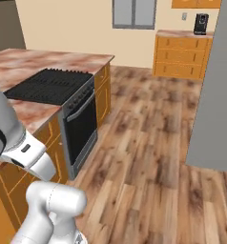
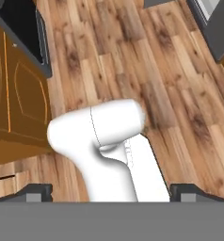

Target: There is a bowl on the dining counter. Grab a lemon wedge from the fridge and place it in the bowl. Then get the liquor bottle and glass cup from the cabinet and place them next to the bowl.

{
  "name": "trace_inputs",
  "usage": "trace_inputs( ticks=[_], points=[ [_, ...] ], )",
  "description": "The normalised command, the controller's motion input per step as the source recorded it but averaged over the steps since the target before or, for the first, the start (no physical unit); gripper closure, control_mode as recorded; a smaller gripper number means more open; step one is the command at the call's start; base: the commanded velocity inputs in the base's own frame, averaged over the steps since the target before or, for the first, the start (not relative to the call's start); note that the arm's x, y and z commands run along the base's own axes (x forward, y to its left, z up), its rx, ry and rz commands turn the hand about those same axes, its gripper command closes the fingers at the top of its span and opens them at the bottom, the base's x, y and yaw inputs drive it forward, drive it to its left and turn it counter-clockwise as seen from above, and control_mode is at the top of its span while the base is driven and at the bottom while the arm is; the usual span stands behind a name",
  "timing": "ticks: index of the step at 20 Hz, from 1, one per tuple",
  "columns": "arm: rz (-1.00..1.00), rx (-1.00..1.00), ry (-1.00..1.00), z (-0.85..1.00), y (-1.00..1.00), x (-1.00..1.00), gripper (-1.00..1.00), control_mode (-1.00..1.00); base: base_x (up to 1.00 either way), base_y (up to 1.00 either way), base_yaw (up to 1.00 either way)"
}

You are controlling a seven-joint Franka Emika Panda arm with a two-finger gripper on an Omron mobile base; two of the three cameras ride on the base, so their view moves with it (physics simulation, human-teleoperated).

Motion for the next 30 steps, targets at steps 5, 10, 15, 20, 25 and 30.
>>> trace_inputs(
  ticks=[5,10,15,20,25,30],
  points=[
    [0.00,0.00,0.00,0.00,0.00,0.00,-1.00,1.00,1.00,-0.29,0.07],
    [0.00,0.00,0.00,0.00,0.00,0.00,-1.00,1.00,1.00,0.00,0.00],
    [0.00,0.00,0.00,0.00,0.00,0.00,-1.00,1.00,1.00,0.00,-0.06],
    [0.00,0.00,0.00,0.00,0.00,0.00,-1.00,1.00,1.00,0.00,-0.02],
    [0.00,0.00,0.00,0.00,0.00,0.00,-1.00,1.00,1.00,-0.04,0.00],
    [0.00,0.00,0.00,0.00,0.00,0.00,-1.00,1.00,1.00,-0.10,0.00]
  ],
)
